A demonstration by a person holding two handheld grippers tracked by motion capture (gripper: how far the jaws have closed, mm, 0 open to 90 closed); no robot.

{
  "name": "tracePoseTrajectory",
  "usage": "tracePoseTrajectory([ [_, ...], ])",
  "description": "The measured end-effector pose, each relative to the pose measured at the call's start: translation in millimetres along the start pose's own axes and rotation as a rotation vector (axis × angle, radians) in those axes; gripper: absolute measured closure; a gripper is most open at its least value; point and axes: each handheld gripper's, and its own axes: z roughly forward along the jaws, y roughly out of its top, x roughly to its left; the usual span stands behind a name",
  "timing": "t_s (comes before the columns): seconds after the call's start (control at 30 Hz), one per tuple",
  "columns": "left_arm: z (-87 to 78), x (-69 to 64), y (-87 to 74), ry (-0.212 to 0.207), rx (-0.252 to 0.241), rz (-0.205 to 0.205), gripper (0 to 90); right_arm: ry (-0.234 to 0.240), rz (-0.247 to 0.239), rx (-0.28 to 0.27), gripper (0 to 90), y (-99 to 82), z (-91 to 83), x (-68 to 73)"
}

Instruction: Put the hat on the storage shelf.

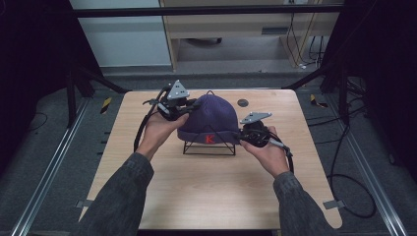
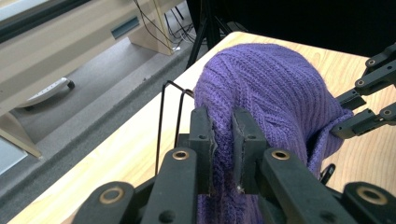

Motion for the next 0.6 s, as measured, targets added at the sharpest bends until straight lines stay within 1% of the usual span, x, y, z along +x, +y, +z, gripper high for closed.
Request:
tracePoseTrajectory([
  [0.17,1.3,-1.3,-4.8,0.000,-0.005,-0.013,79.9,-0.005,-0.001,-0.001,72.9,-2.1,1.7,1.1],
  [0.43,2.7,-4.1,-10.8,0.001,0.001,-0.003,79.8,-0.003,0.010,0.000,72.8,-10.0,5.4,2.2],
  [0.5,3.7,-5.0,-12.4,-0.003,-0.007,-0.015,79.7,-0.007,0.014,-0.002,72.7,-12.0,6.4,2.3],
  [0.6,4.7,-5.6,-14.3,-0.008,-0.003,-0.009,79.7,-0.007,0.010,0.003,72.7,-13.9,8.1,2.5],
])
